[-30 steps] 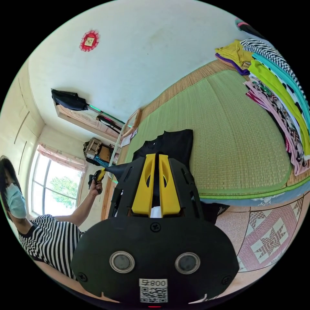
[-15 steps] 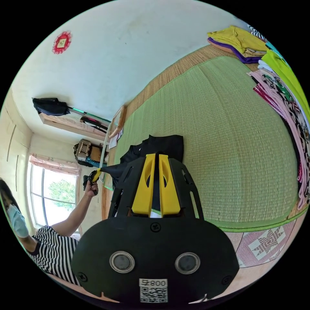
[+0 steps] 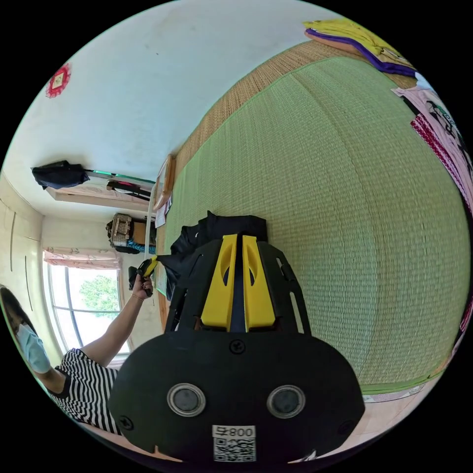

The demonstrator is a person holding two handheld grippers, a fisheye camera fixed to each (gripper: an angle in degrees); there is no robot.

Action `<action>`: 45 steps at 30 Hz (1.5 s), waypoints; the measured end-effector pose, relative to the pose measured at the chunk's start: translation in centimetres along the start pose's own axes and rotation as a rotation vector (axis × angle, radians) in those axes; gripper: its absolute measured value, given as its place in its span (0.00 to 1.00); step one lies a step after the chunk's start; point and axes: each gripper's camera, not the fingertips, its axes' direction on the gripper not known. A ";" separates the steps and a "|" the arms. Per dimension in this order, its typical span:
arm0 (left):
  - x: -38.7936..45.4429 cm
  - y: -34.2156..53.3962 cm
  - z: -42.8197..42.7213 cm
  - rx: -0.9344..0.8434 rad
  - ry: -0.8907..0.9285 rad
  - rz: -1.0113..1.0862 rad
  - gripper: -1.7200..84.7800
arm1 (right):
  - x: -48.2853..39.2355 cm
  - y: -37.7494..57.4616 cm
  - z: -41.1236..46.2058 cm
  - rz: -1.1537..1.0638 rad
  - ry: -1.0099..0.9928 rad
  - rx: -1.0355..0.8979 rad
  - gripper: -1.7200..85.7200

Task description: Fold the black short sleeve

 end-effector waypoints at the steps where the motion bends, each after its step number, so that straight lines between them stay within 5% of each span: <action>1: 0.2 -0.6 0.4 -0.005 -0.011 -0.005 0.04 | 0.1 -0.3 0.4 0.006 0.001 -0.005 0.04; 15: 1.6 -4.6 1.6 0.032 -0.021 -0.048 0.08 | 2.1 -3.2 4.7 0.082 -0.121 0.017 0.05; 19: 2.3 -4.0 0.5 0.090 0.095 -0.036 0.09 | 1.4 -2.3 5.1 0.069 -0.134 0.039 0.05; 28: 6.2 -2.8 6.1 -0.143 0.119 0.037 0.11 | -2.2 0.0 10.3 0.014 -0.125 -0.035 0.07; 45: 10.9 -7.7 8.5 -0.212 0.135 0.018 0.05 | -5.6 -4.5 16.0 0.000 -0.225 -0.066 0.09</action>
